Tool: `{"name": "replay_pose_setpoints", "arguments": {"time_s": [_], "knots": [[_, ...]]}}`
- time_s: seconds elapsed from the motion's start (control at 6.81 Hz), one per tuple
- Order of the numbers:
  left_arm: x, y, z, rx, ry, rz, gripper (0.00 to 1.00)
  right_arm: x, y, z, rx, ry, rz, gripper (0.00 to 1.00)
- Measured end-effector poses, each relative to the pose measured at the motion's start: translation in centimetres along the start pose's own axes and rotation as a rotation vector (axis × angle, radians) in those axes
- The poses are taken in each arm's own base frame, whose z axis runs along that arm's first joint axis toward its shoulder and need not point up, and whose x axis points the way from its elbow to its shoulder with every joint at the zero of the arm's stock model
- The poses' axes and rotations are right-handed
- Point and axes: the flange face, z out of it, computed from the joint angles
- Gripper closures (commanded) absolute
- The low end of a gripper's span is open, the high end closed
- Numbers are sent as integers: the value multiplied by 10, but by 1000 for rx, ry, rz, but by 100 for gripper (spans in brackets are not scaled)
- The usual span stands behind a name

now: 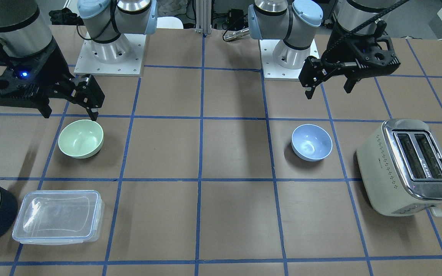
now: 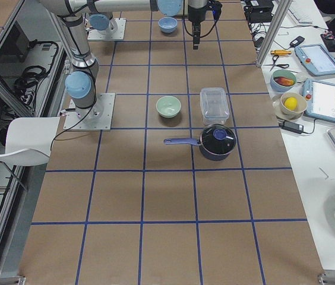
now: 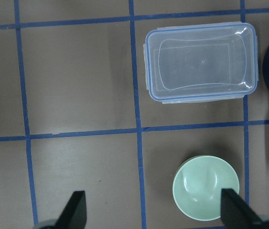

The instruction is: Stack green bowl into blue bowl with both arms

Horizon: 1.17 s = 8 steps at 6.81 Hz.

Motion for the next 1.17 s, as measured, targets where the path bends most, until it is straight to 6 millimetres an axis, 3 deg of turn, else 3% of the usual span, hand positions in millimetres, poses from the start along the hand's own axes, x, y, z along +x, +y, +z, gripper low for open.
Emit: {"name": "replay_pose_setpoints", "arguments": {"time_s": [1.17], "knots": [[7,1,-7,11,82,9,0,-1,5,7,-6,-11,52,0]]}}
